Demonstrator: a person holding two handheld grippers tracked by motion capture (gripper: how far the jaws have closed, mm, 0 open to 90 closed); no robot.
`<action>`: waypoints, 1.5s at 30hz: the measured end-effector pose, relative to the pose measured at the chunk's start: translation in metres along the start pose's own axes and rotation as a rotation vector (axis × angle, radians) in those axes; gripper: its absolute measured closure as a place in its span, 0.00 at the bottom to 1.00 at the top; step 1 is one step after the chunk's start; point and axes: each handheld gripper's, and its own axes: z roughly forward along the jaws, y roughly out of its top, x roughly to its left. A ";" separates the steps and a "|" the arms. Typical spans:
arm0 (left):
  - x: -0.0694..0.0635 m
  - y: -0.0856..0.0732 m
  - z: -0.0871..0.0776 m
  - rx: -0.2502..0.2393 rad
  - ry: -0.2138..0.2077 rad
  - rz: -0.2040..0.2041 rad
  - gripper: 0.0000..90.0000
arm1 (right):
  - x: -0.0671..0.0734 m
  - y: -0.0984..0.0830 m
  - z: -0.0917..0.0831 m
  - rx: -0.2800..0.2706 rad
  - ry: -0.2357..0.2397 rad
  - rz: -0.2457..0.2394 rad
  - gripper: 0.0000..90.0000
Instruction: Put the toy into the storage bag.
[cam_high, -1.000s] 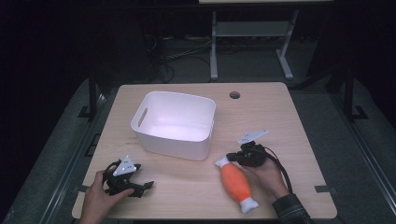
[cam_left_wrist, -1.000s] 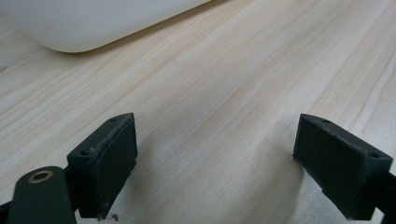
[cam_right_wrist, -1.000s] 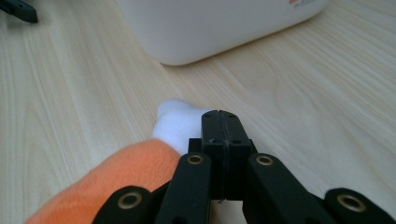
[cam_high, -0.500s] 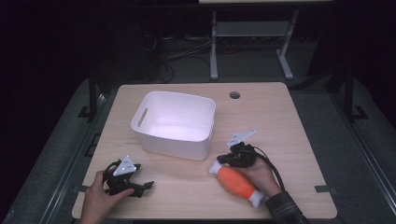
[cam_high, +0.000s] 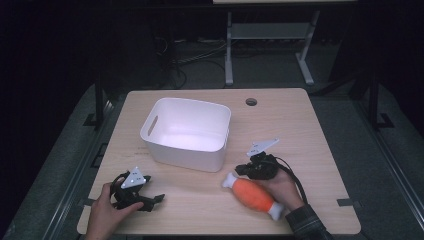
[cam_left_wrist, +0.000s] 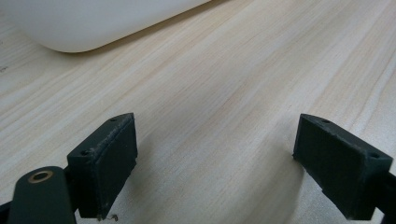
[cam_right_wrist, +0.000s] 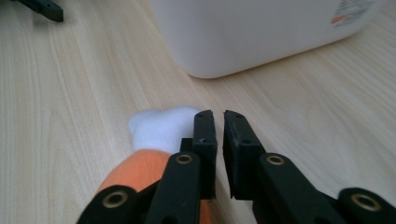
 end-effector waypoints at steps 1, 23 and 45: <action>0.000 0.000 0.000 0.000 0.000 0.000 0.14 | 0.000 -0.001 -0.002 -0.002 -0.006 0.007 0.88; 0.000 0.000 0.000 0.003 0.000 0.002 0.14 | 0.003 -0.034 -0.059 -0.078 -0.091 0.125 0.37; 0.000 0.000 0.000 0.001 0.000 0.002 0.14 | 0.026 -0.052 -0.059 -0.071 -0.081 0.158 0.09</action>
